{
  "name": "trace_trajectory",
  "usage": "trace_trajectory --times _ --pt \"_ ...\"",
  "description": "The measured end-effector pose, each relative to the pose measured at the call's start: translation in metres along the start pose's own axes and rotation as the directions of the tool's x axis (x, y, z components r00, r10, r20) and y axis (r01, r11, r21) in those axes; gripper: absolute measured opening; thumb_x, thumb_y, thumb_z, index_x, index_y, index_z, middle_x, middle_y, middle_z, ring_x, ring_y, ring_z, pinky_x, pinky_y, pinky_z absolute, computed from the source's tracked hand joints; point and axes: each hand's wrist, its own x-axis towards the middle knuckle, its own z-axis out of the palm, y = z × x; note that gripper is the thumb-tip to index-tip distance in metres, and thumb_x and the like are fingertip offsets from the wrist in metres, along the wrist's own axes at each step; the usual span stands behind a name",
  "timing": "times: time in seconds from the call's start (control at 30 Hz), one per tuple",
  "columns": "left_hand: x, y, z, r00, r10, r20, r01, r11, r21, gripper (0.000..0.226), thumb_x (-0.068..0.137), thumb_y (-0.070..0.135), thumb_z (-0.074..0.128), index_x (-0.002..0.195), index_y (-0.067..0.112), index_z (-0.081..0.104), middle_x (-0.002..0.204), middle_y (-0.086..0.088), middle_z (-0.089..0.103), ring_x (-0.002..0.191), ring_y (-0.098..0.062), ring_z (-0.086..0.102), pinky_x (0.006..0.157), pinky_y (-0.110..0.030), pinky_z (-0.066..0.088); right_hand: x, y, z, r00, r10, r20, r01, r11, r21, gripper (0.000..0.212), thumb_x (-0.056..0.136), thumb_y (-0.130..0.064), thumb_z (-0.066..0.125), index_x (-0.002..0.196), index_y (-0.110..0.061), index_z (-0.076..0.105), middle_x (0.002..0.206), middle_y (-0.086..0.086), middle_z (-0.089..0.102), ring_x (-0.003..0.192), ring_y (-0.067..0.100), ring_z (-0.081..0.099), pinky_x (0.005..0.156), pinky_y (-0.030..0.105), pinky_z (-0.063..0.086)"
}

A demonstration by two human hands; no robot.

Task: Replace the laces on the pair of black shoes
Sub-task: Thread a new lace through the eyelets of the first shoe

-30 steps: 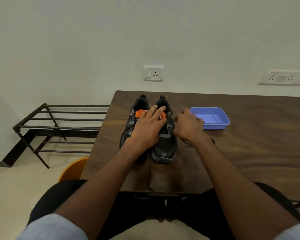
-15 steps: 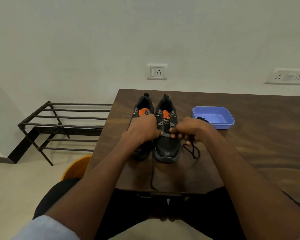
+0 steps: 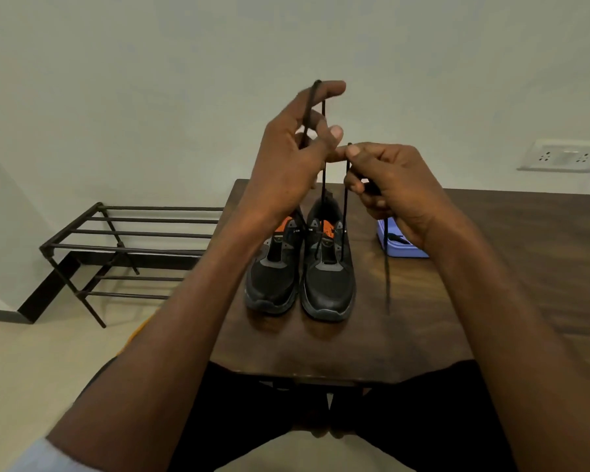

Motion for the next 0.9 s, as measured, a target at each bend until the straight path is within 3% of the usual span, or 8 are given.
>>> trace_trajectory --times 0.13,0.27,0.43,0.5,0.57,0.67,0.8,0.9 --pt "-0.001 -0.015 0.001 0.998 -0.01 -0.067 0.023 0.978 0.208 0.025 0.099 0.026 0.064 0.123 0.027 0.069 0.107 0.001 0.063 0.08 -0.008 0.059 0.068 -0.036 0.053 0.001 0.011 0.0 0.998 0.045 -0.049 -0.045 0.999 0.0 0.026 0.108 -0.029 0.052 0.123 -0.023 0.073 0.076 0.005 0.064 0.047 0.011 0.035 0.046 0.021 0.026" --pt "-0.011 -0.029 -0.006 0.987 -0.105 -0.119 0.147 0.894 0.424 0.029 0.101 0.042 0.059 0.09 0.022 0.077 0.075 0.009 0.07 0.068 -0.006 0.064 0.065 -0.037 0.054 0.004 0.03 0.0 0.965 0.222 -0.142 -0.227 0.974 -0.025 0.021 0.106 -0.025 0.057 0.119 -0.016 0.072 0.077 0.001 0.071 0.047 0.009 0.043 0.043 0.02 0.03" --pt "-0.027 -0.05 -0.021 0.851 -0.523 -0.049 0.244 0.311 0.919 0.033 0.095 0.048 0.065 0.087 0.017 0.062 0.078 -0.002 0.059 0.076 -0.024 0.062 0.068 -0.035 0.05 0.009 0.077 -0.009 0.879 0.419 -0.228 -0.476 0.748 -0.462 0.013 0.098 -0.016 0.066 0.101 -0.003 0.069 0.087 0.012 0.066 0.061 0.015 0.049 0.049 0.026 0.04" --pt "-0.036 -0.061 -0.015 0.772 -0.635 -0.023 0.213 0.225 0.951 0.032 0.094 0.047 0.067 0.096 0.016 0.061 0.084 -0.002 0.06 0.084 -0.025 0.064 0.079 -0.04 0.056 0.013 0.097 -0.009 0.851 0.465 -0.243 -0.506 0.604 -0.616 0.016 0.094 -0.017 0.07 0.093 -0.001 0.067 0.08 0.012 0.062 0.064 0.019 0.052 0.056 0.032 0.044" --pt "-0.044 -0.071 -0.001 0.777 -0.629 0.043 0.173 0.278 0.945 0.029 0.097 0.047 0.064 0.097 0.019 0.056 0.094 -0.002 0.06 0.09 -0.025 0.063 0.088 -0.045 0.056 0.016 0.115 -0.005 0.825 0.508 -0.248 -0.532 0.549 -0.645 0.022 0.09 -0.022 0.076 0.089 -0.003 0.067 0.078 0.012 0.064 0.064 0.02 0.055 0.06 0.034 0.048" --pt "-0.052 -0.08 0.022 0.752 -0.648 0.122 0.258 0.46 0.85 0.03 0.098 0.046 0.064 0.094 0.017 0.057 0.09 -0.002 0.062 0.078 -0.016 0.06 0.074 -0.035 0.054 0.019 0.134 0.006 0.818 0.522 -0.243 -0.545 0.566 -0.619 0.022 0.085 -0.024 0.083 0.087 -0.007 0.069 0.083 0.01 0.068 0.073 0.023 0.063 0.068 0.04 0.054" --pt "-0.067 -0.098 0.04 0.719 -0.677 0.159 0.27 0.482 0.833 0.03 0.094 0.045 0.07 0.093 0.019 0.054 0.089 -0.001 0.062 0.079 -0.017 0.06 0.073 -0.035 0.053 0.02 0.141 0.011 0.828 0.487 -0.279 -0.539 0.551 -0.637 0.022 0.088 -0.025 0.08 0.076 -0.013 0.066 0.079 0.008 0.07 0.077 0.022 0.066 0.075 0.04 0.056" --pt "-0.072 -0.109 0.044 0.722 -0.67 0.173 0.26 0.494 0.829 0.032 0.091 0.038 0.076 0.096 0.02 0.05 0.091 0.0 0.06 0.081 -0.017 0.059 0.072 -0.032 0.049 0.019 0.138 0.011 0.8 0.539 -0.262 -0.564 0.529 -0.634 0.015 0.097 -0.023 0.07 0.091 -0.01 0.068 0.071 0.007 0.074 0.065 0.017 0.071 0.072 0.038 0.056"
